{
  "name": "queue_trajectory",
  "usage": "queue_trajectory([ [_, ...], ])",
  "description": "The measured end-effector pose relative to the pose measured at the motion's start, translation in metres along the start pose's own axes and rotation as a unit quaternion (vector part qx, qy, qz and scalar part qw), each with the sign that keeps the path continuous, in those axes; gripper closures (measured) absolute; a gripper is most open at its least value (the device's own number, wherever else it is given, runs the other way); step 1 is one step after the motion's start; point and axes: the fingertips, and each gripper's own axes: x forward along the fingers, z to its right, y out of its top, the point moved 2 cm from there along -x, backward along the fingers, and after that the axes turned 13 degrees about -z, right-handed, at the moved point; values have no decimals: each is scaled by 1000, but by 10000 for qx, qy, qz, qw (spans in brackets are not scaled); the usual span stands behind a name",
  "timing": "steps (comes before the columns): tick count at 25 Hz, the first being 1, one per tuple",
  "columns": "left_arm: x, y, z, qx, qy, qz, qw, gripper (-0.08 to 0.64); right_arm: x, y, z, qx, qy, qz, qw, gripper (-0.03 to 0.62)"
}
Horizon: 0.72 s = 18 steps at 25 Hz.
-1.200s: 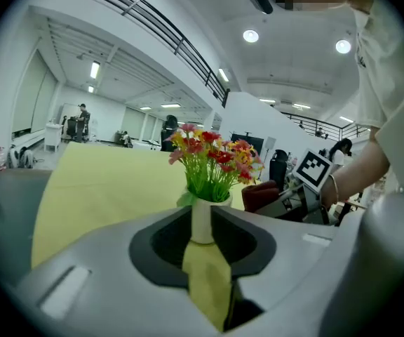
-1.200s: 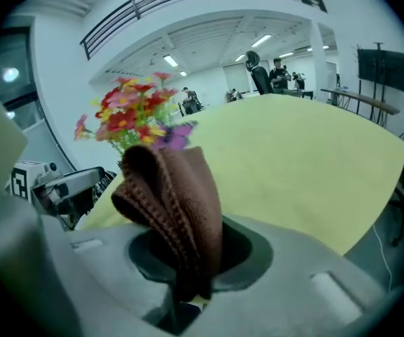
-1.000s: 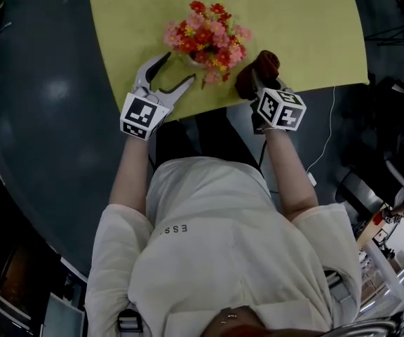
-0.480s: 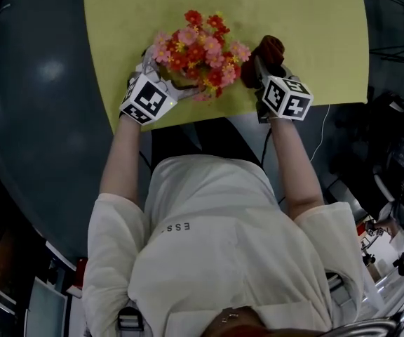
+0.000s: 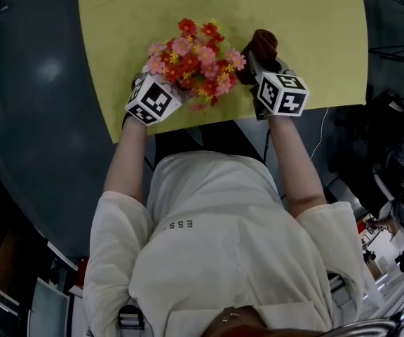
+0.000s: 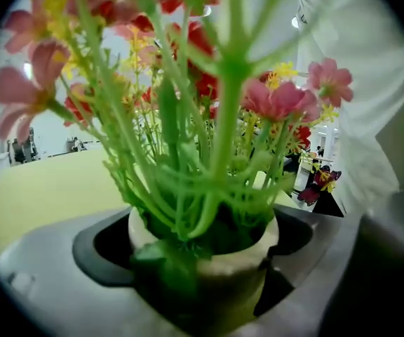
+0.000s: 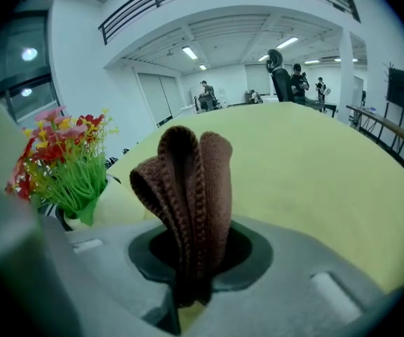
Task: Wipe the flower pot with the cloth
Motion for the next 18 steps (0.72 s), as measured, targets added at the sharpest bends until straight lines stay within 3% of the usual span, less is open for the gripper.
queue_trajectory([
  [3,-2,1,2,-131,7,93,9999,-5,-3,-5,0,-65,21,-4,10000,535],
  [10,-26,28,-10,-1130,258,650,9911,-3,-3,-8,-15,-308,264,17,9992,535],
  [18,-65,80,-24,-1277,229,829,9881,-4,-6,9,-89,-1102,954,240,9890,535],
])
